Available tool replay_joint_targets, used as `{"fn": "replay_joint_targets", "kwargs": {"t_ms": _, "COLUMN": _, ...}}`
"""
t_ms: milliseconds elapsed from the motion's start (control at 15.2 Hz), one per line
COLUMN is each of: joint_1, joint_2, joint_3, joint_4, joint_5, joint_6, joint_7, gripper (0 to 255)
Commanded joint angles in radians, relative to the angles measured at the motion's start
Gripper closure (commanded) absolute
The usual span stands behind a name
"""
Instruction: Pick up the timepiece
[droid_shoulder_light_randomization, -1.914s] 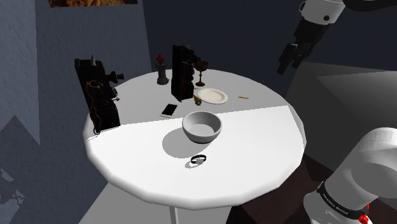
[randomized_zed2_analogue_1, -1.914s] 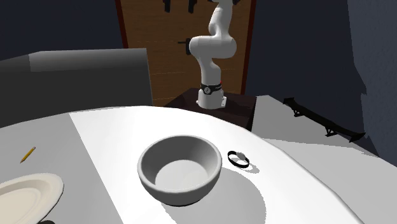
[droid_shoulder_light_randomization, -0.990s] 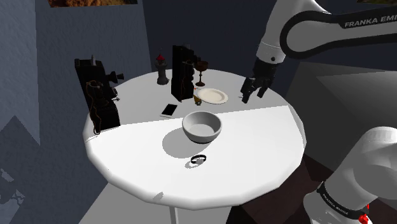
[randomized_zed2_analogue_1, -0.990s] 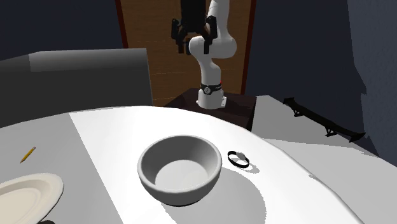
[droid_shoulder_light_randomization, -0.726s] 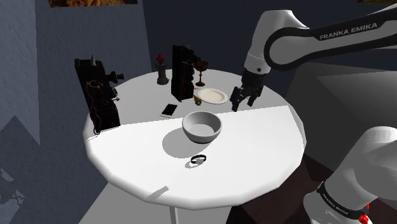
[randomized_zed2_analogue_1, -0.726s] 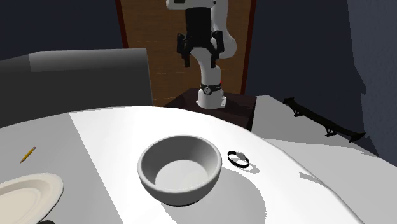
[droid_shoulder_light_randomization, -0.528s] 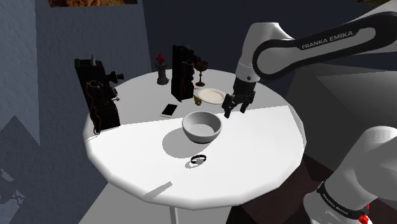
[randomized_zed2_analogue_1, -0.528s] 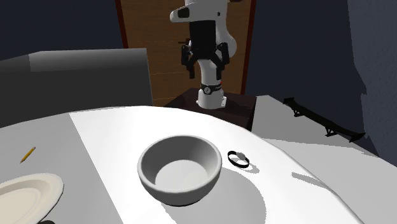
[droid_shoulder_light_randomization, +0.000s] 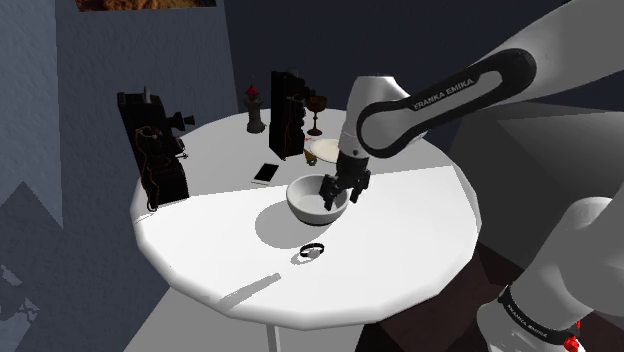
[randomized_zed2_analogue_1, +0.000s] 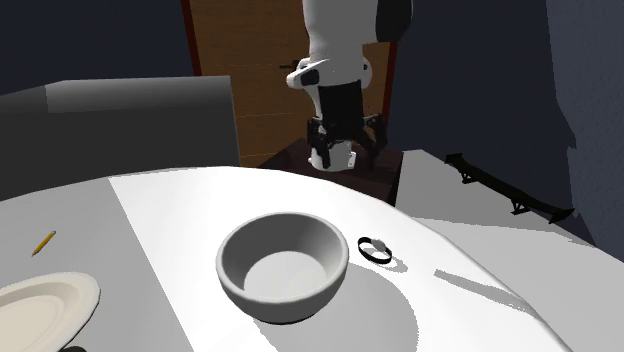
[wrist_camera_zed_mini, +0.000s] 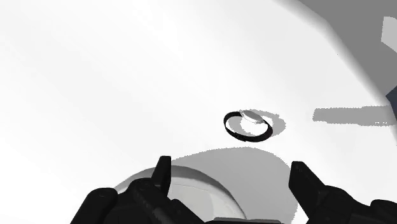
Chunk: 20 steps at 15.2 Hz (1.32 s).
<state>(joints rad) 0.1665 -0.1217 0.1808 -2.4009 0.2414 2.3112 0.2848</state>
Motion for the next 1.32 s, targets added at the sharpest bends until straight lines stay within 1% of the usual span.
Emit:
{"fn": "replay_joint_targets", "kwargs": {"t_ms": 0, "joint_1": 0.012, "joint_2": 0.075, "joint_3": 0.012, "joint_4": 0.022, "joint_5": 0.022, "joint_6": 0.046, "joint_7": 0.005, "gripper": 0}}
{"fn": "replay_joint_targets", "kwargs": {"t_ms": 594, "joint_1": 0.064, "joint_2": 0.404, "joint_3": 0.062, "joint_4": 0.198, "joint_5": 0.094, "joint_6": 0.177, "joint_7": 0.028, "gripper": 0}}
{"fn": "replay_joint_targets", "kwargs": {"t_ms": 1122, "joint_1": 0.070, "joint_2": 0.499, "joint_3": 0.065, "joint_4": 0.208, "joint_5": 0.102, "joint_6": 0.259, "joint_7": 0.007, "gripper": 0}}
{"fn": "replay_joint_targets", "kwargs": {"t_ms": 1254, "joint_1": 0.070, "joint_2": 0.506, "joint_3": 0.065, "joint_4": 0.209, "joint_5": 0.102, "joint_6": 0.265, "joint_7": 0.005, "gripper": 0}}
